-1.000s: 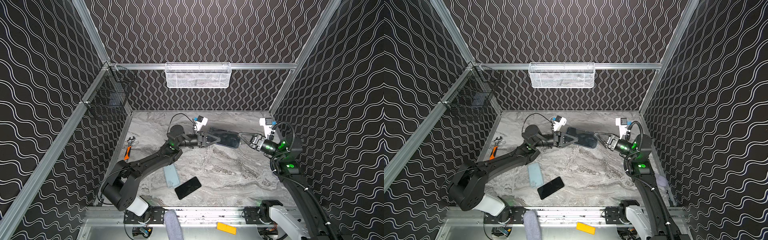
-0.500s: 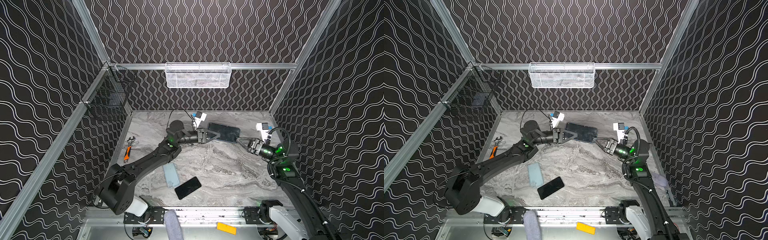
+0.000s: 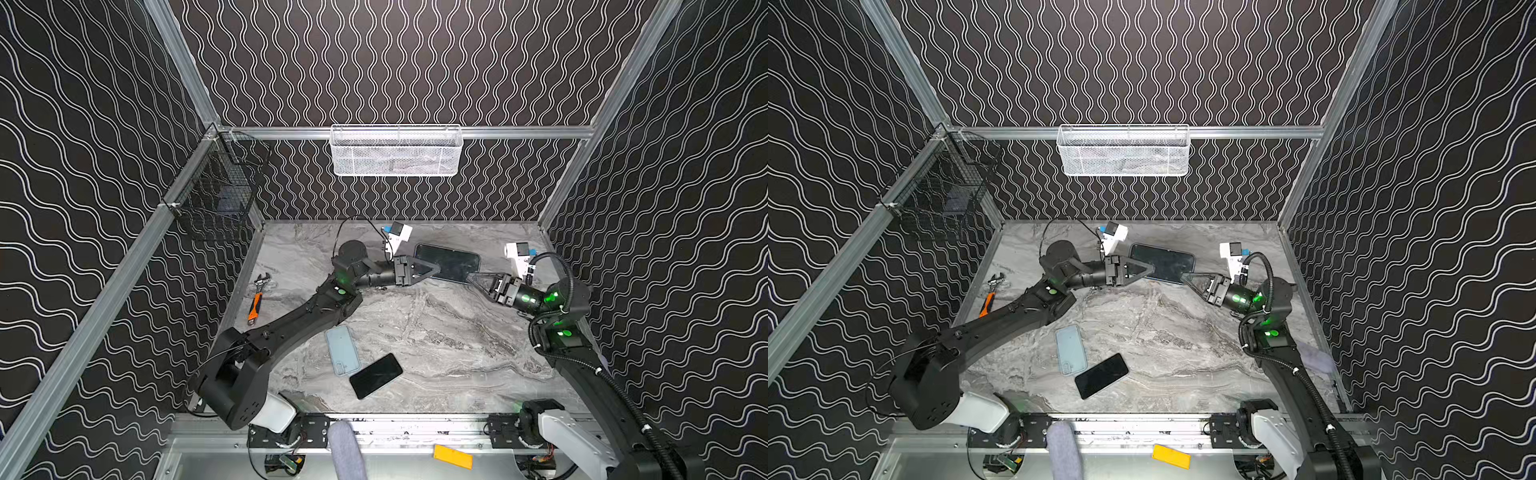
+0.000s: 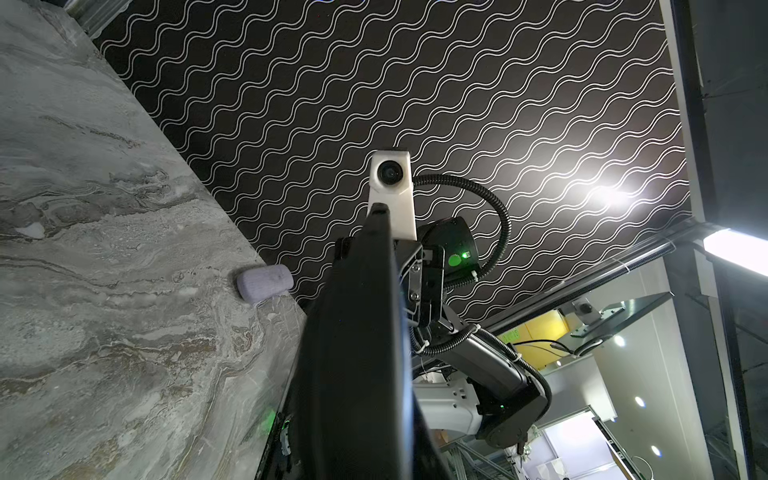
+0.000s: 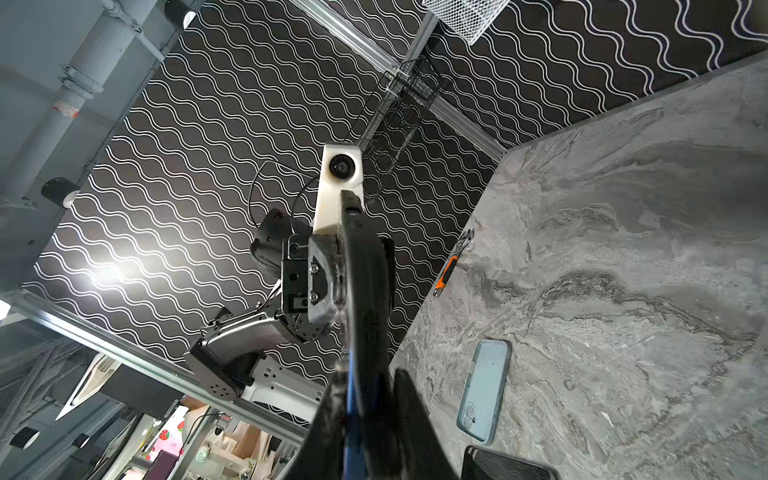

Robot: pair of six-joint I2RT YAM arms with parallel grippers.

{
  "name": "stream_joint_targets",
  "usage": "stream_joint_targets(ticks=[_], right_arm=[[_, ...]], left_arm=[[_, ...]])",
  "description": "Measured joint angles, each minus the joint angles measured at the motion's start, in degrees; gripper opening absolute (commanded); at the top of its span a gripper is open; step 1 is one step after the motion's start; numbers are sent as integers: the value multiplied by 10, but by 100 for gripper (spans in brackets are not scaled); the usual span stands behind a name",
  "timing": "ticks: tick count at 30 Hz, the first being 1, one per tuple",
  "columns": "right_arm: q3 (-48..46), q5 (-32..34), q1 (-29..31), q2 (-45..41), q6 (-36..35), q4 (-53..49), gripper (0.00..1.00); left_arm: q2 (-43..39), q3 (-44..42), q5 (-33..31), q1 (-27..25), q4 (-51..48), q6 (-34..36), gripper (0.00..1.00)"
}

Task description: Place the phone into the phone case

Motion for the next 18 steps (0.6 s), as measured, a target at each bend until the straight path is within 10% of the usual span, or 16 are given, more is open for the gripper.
stream_joint_targets(ticks=[9, 15, 18], right_arm=[[5, 13, 2, -14, 3, -33, 1], [29, 37, 3, -16, -26, -107, 47], [40, 52, 3, -14, -39, -123, 48]], left_arm=[[1, 1, 3, 1, -2, 2, 0], [-2, 1, -2, 0, -14, 17, 0], [-2, 0, 0, 0, -30, 28, 0]])
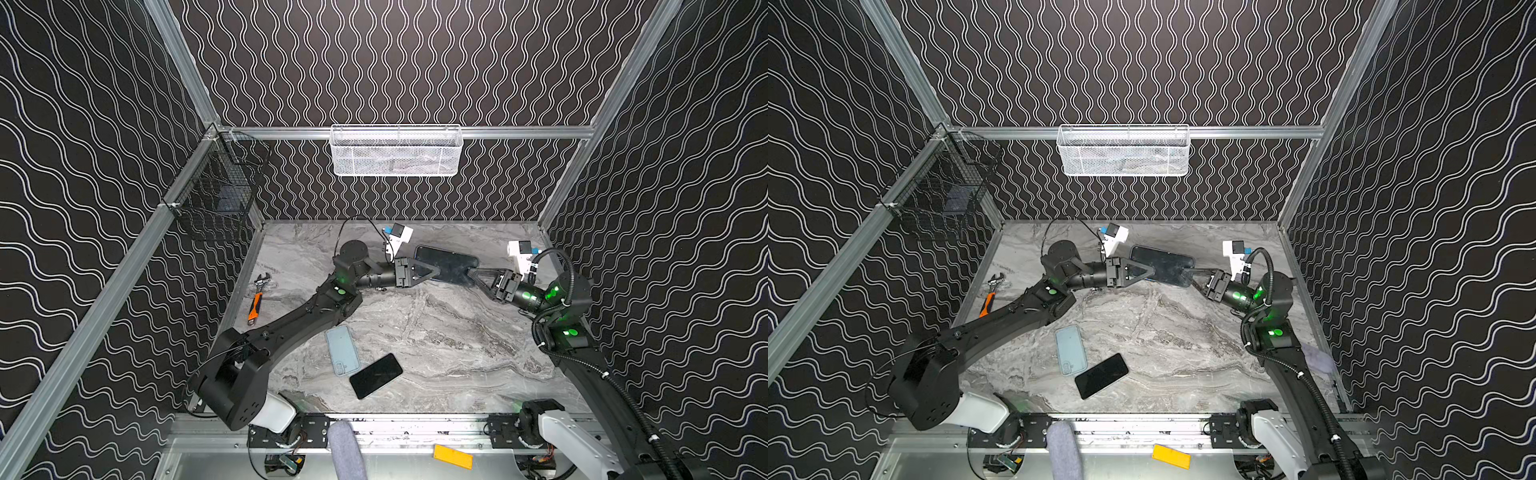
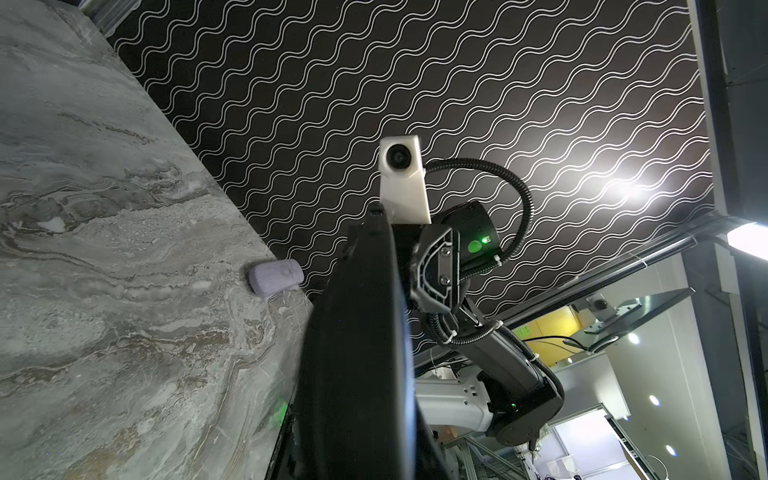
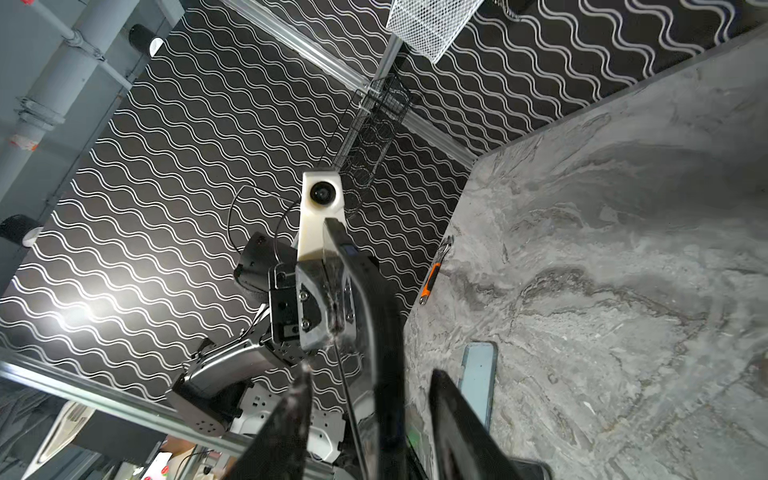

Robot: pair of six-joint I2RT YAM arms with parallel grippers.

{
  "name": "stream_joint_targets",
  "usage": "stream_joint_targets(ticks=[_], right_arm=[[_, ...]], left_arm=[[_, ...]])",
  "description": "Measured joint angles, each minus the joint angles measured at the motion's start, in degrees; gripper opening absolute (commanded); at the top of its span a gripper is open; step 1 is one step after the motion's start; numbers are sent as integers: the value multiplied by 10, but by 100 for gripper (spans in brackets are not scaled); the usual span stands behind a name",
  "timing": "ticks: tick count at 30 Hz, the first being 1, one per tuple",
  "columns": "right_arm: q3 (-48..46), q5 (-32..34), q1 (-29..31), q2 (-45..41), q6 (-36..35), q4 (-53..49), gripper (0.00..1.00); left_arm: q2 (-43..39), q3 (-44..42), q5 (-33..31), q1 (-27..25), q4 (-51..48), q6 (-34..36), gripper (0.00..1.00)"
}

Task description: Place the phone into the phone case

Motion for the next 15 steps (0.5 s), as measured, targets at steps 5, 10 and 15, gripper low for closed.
stream_joint_targets(ticks=[5, 10, 15], right_arm=[[14, 0, 0, 35, -2, 10, 37], [17, -24, 1, 67, 13, 54, 14], [17, -42, 2, 59, 10, 81, 3]], left_arm=[[0, -3, 4, -1, -5, 4, 0], [-5, -9, 6, -3, -14, 12, 0], [-14, -10, 14, -2, -20, 3, 0]])
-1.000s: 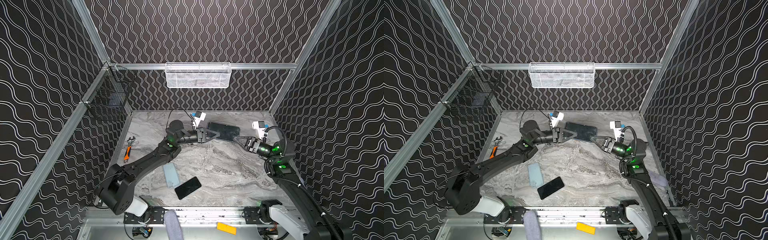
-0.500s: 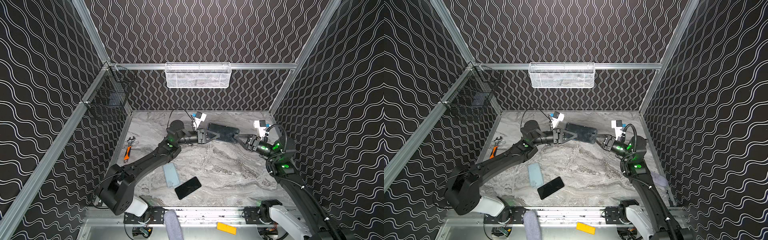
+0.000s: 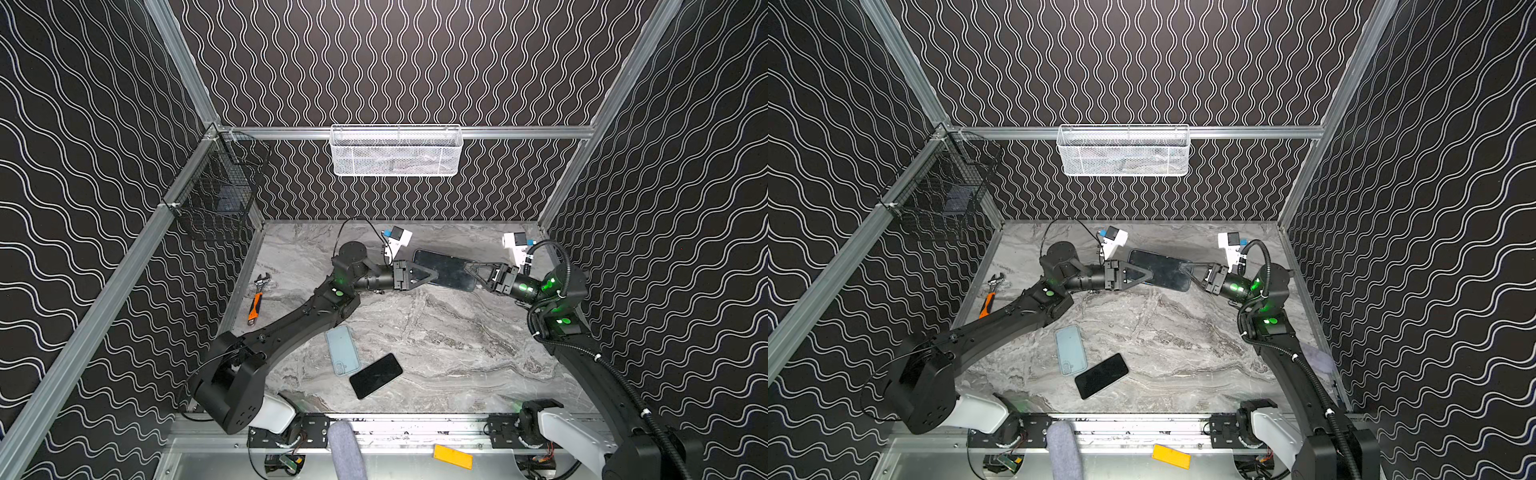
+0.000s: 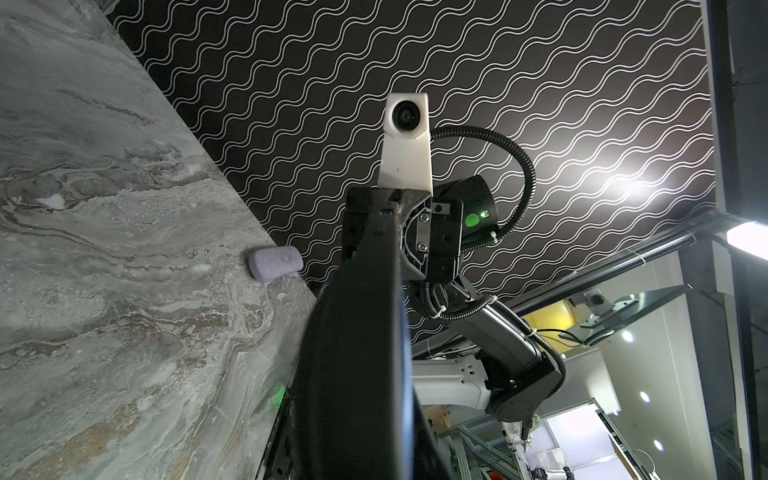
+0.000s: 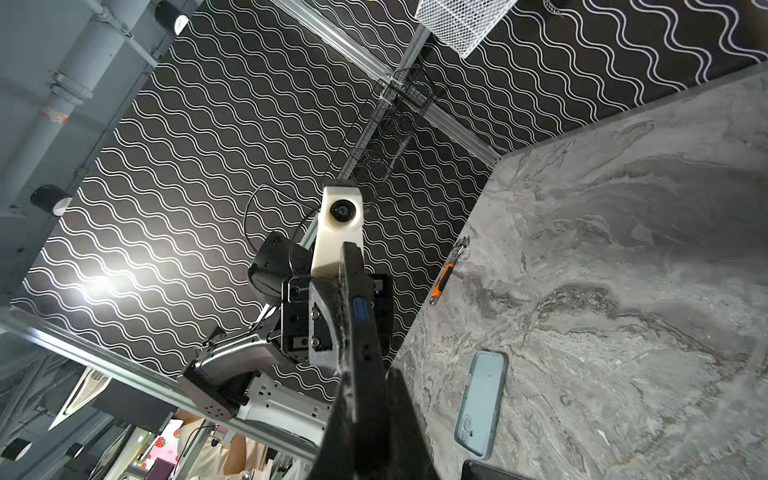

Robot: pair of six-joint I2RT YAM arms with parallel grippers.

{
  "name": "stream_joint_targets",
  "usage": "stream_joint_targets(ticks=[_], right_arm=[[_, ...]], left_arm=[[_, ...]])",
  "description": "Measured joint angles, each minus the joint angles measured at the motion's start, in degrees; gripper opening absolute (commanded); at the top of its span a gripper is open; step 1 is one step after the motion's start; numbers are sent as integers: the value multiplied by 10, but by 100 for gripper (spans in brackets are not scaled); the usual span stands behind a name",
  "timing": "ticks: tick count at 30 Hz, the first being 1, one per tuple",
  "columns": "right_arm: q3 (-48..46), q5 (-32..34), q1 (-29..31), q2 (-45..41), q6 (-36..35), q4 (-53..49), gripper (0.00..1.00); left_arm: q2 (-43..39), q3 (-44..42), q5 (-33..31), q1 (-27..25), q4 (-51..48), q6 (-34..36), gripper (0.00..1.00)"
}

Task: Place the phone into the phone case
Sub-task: 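Rotate the cased phone with both grippers, tilting it toward the robot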

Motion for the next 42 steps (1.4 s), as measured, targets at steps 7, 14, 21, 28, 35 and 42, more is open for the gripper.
stream_joint_targets(ticks=[7, 14, 21, 28, 35, 42], right_arm=[[9, 13, 2, -19, -66, -80, 46], [72, -25, 2, 13, -193, -182, 54], [103, -103, 2, 54, -247, -205, 53], [123, -140, 48, 89, -269, -217, 49], [123, -143, 85, 106, -292, -241, 37], [106, -146, 88, 101, -291, -233, 15]], left_arm=[[-1, 21, 13, -1, -37, 31, 0], [-14, 111, 54, 1, -259, 169, 0], [-8, 160, 86, 0, -459, 314, 0], [10, 186, 99, 0, -541, 374, 0], [17, 188, 108, 0, -547, 384, 0], [23, 185, 112, 0, -541, 371, 0]])
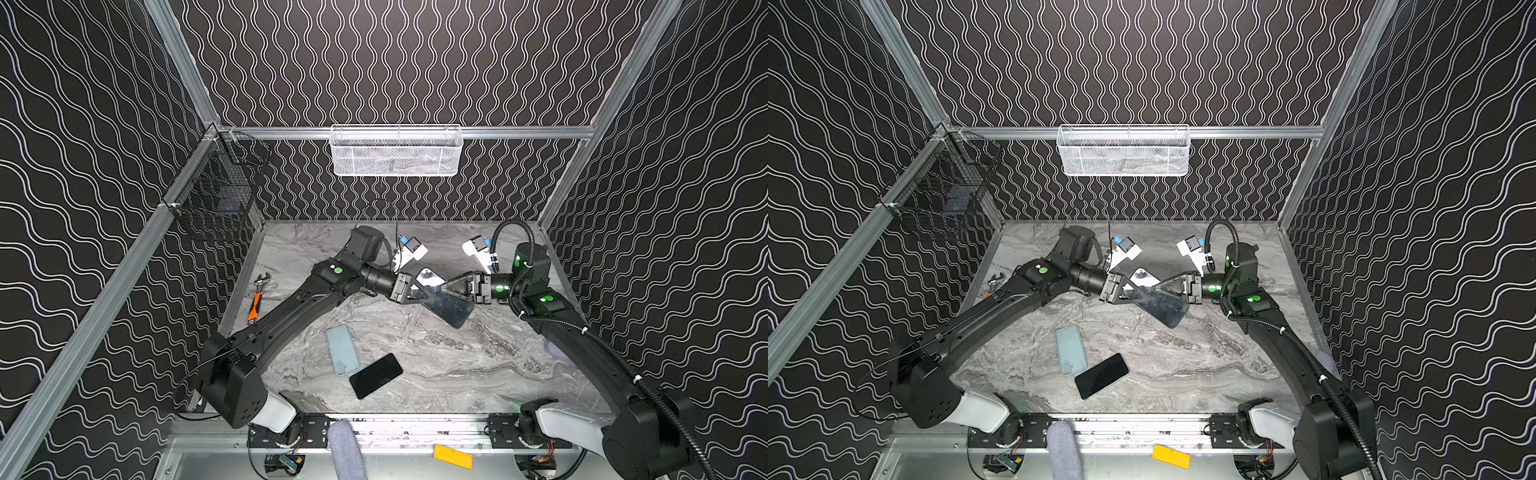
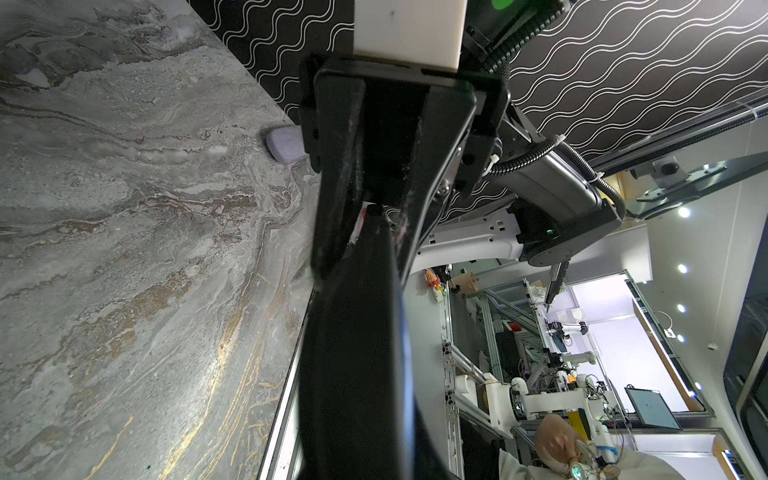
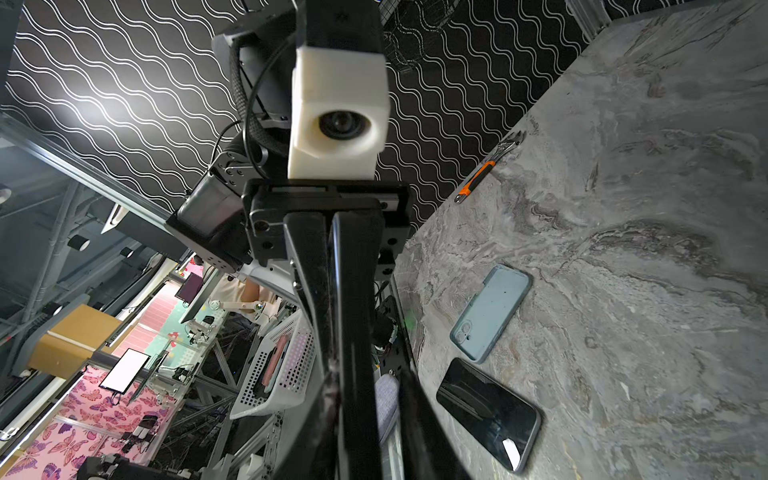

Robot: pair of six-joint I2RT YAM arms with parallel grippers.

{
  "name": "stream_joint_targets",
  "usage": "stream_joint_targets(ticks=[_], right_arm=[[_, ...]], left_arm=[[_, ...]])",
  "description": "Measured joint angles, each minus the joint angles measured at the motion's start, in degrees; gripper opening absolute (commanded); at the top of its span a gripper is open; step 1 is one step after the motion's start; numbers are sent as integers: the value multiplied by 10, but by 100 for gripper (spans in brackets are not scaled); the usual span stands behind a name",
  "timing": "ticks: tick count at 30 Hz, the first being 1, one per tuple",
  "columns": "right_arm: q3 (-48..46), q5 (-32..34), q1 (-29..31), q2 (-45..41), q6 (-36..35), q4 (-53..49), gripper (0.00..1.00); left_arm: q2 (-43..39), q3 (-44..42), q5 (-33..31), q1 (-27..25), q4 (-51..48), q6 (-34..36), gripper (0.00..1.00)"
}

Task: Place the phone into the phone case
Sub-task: 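Rotate the cased phone with both grippers, tilting it toward the robot, then open the left gripper and withdraw it while the right gripper lowers the phone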

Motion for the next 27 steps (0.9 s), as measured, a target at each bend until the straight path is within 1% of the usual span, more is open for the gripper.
stream_joint_targets(ticks=[3, 8, 9, 10, 11, 13, 15, 17, 18, 21, 22, 24, 27], right_arm=[[-5, -13, 0, -4, 1, 12, 7], [-10, -13, 0, -9, 11, 21, 1], [-11, -12, 0, -9, 12, 21, 0], [-11, -10, 0, -9, 14, 21, 0], [-11, -8, 0, -10, 14, 20, 0], [-11, 0, 0, -12, 16, 19, 0], [-12, 28, 0, -14, 22, 12, 0], [-12, 56, -2, -14, 27, -2, 0], [-12, 70, -4, -16, 30, -10, 0], [-12, 109, -15, -23, 42, -28, 0], [-13, 121, -19, -27, 43, -32, 0], [-15, 151, -28, -35, 49, -42, 0], [-15, 210, -37, -46, 56, -70, 0]], left_arm=[[3, 0, 16, 0, 1, 0, 0], [4, -3, 24, 1, 9, -9, 0], [5, -3, 24, 1, 10, -13, 8], [5, -4, 24, 2, 11, -16, 8], [5, -5, 24, 3, 14, -18, 14], [5, -10, 23, 5, 26, -30, 31], [4, -17, 5, 10, 52, -50, 55], [-2, -24, -5, 20, 74, -65, 76], [-6, -26, -12, 26, 81, -73, 83], [-28, -34, -55, 52, 82, -86, 96], [-36, -37, -71, 60, 79, -89, 98], [-57, -45, -112, 77, 72, -89, 99], [-93, -58, -196, 95, 43, -79, 99]])
